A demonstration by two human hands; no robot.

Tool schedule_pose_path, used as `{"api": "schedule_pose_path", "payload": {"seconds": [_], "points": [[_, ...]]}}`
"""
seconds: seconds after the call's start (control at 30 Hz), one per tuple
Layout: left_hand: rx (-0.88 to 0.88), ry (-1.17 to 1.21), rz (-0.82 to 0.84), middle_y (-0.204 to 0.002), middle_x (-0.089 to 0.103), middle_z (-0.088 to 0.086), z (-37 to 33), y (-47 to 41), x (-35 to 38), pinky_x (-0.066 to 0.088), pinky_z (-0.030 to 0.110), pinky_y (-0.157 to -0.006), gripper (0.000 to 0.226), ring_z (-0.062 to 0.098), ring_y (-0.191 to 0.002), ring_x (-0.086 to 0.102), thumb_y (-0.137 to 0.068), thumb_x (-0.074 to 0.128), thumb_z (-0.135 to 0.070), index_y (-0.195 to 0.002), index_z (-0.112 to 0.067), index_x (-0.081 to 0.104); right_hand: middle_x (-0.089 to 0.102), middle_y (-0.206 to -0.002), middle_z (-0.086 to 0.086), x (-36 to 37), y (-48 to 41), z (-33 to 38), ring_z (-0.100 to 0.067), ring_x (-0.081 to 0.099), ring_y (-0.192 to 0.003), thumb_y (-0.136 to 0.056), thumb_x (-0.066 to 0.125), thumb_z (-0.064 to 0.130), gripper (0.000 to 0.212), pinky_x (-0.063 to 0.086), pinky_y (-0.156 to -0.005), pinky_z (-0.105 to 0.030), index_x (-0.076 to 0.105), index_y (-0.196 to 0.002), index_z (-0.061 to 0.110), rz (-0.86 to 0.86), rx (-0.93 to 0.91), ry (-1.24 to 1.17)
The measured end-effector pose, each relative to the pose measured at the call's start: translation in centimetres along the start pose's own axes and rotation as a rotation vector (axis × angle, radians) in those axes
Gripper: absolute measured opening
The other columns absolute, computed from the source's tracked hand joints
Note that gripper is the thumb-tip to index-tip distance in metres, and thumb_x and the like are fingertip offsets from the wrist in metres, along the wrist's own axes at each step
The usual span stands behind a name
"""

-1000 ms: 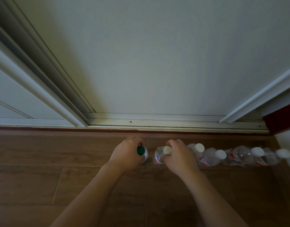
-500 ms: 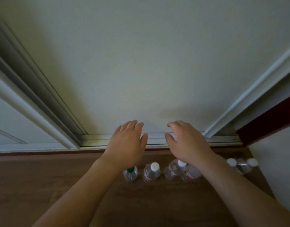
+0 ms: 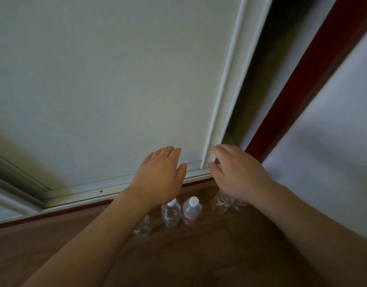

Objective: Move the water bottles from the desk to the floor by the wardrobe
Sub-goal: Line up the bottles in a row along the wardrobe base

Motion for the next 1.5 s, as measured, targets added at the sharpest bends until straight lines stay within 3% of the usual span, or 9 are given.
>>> {"api": "schedule_pose_path", "payload": {"seconds": [0.23,0.43,0.8,1.13,1.27,1.5], "points": [[0.027,-0.001,0.031,-0.152,0.039,0.001,-7.9,-3.3,4.3,0.028,0.035,-0.114,0.053,0.019,-0.138,0.037,-0.103,0.031,-0.043,-0.15,-0.019,0.032,0.038,-0.153,0.001,-0.4,1.8,-9.3,-0.017,0.037,-0.138,-0.104,0.034,0.039,0.05,0.034,-0.107,-0.031,0.032,-0.15,0.02,0.03,0.045,-0.022],[0.037,-0.042,0.039,-0.149,0.043,0.0,-11.6,-5.3,6.7,0.031,0.033,-0.112,0.05,0.018,-0.134,0.041,-0.103,0.03,-0.042,-0.148,-0.02,0.034,0.048,-0.145,0.004,0.9,1.8,-15.2,-0.017,0.047,-0.131,-0.102,0.035,0.043,0.045,0.038,-0.106,-0.032,0.041,-0.142,0.024,-0.016,0.109,-0.011],[0.124,-0.097,0.016,-0.139,0.05,0.0,-10.9,-7.9,10.2,0.041,0.032,-0.103,0.046,0.018,-0.122,0.05,-0.103,0.028,-0.041,-0.141,-0.018,0.041,0.05,-0.144,0.004,6.8,0.6,-18.4,-0.019,0.05,-0.129,-0.101,0.034,0.044,0.043,0.04,-0.111,-0.04,0.043,-0.139,0.026,0.091,0.089,0.062],[0.248,-0.136,0.046,-0.131,0.054,0.002,-11.7,-10.1,19.1,0.046,0.037,-0.094,0.046,0.023,-0.114,0.054,-0.1,0.03,-0.044,-0.135,-0.018,0.045,0.051,-0.137,-0.002,12.0,-0.1,-22.2,-0.02,0.05,-0.121,-0.1,0.037,0.04,0.042,0.046,-0.101,-0.039,0.044,-0.137,0.02,0.105,0.118,0.024],[0.25,-0.105,0.114,-0.134,0.05,0.002,-10.6,-9.9,21.2,0.046,0.038,-0.094,0.055,0.023,-0.118,0.051,-0.096,0.039,-0.051,-0.141,-0.019,0.039,0.042,-0.149,0.0,13.4,-0.1,-22.7,-0.018,0.042,-0.132,-0.1,0.039,0.042,0.052,0.039,-0.108,-0.038,0.033,-0.148,0.023,0.149,0.074,0.007],[0.245,-0.048,0.131,-0.13,0.051,0.0,-9.6,-9.9,23.1,0.045,0.034,-0.087,0.058,0.021,-0.115,0.051,-0.091,0.053,-0.049,-0.141,-0.023,0.039,0.045,-0.145,0.005,15.5,-0.3,-22.3,-0.014,0.044,-0.129,-0.094,0.054,0.045,0.057,0.038,-0.104,-0.032,0.037,-0.146,0.027,0.157,-0.001,-0.038]]}}
Point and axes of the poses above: each hand's wrist, its own y-axis away from the middle knuckle, its own x-axis out of the palm, z = x × y, the point moved 5 cm from there along -y, towards the middle knuckle
